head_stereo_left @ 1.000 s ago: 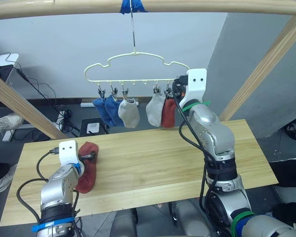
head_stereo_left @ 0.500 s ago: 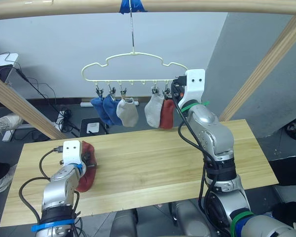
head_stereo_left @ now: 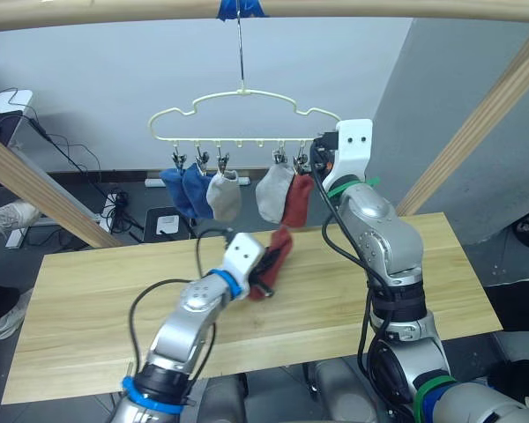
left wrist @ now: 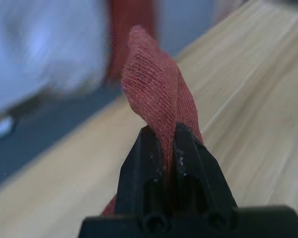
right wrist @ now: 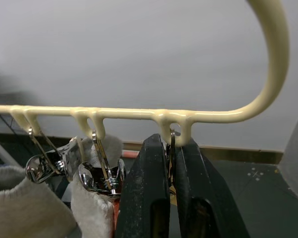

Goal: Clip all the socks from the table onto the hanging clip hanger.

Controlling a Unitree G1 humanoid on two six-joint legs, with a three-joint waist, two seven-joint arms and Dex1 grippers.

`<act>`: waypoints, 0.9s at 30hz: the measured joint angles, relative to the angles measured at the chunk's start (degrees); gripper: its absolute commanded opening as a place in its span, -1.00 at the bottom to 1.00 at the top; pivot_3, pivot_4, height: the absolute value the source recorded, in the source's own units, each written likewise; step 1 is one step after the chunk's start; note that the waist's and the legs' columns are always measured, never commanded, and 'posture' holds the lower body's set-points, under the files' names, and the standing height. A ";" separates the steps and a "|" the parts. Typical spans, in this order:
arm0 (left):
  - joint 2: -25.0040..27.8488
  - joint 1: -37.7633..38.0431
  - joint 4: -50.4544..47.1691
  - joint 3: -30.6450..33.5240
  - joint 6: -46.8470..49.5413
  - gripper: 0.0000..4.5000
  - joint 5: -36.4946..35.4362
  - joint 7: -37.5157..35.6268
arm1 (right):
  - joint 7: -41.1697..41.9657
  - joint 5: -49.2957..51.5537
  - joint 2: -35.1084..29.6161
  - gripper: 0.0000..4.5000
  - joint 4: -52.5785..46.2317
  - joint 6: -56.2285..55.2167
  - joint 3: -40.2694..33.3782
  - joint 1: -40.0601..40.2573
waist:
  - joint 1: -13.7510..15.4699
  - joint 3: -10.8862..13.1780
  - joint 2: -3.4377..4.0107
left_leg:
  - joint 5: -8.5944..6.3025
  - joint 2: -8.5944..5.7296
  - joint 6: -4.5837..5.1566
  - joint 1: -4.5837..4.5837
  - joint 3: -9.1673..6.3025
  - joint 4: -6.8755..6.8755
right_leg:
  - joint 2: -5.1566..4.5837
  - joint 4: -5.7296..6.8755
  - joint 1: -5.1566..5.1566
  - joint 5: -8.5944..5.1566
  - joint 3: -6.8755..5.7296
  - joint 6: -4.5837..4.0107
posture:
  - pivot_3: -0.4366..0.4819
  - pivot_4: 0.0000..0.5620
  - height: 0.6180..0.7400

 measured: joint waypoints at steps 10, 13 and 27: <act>-11.62 -13.00 18.52 -1.42 -10.05 -1.00 4.97 6.09 | -0.77 0.00 0.14 -1.00 -0.06 0.03 0.04 -0.13 | -0.10 0.01 -0.01 | 0.00 -0.02 0.01 -0.06 -0.04 0.05 | 0.05 -0.03 0.00 -0.05 -0.02 0.13 | -0.58 -0.02 1.00; -13.57 -15.67 21.86 -1.11 -12.78 -1.00 5.62 8.04 | -0.85 -0.02 0.13 -1.00 -0.07 0.03 0.13 -0.13 | -0.22 0.01 -0.01 | 0.00 -0.02 0.02 -0.08 -0.04 0.04 | 0.06 -0.06 0.00 -0.05 -0.02 0.13 | -0.60 -0.02 1.00; -15.35 -16.80 24.27 2.24 -15.99 -1.00 7.29 13.94 | -0.84 -2.14 -0.87 -1.00 -0.78 -0.24 1.20 -0.13 | -0.96 0.02 -0.02 | 0.00 -0.02 0.02 -0.11 -0.06 0.05 | 0.06 -0.08 0.00 -0.05 -0.04 0.15 | -0.59 -0.02 1.00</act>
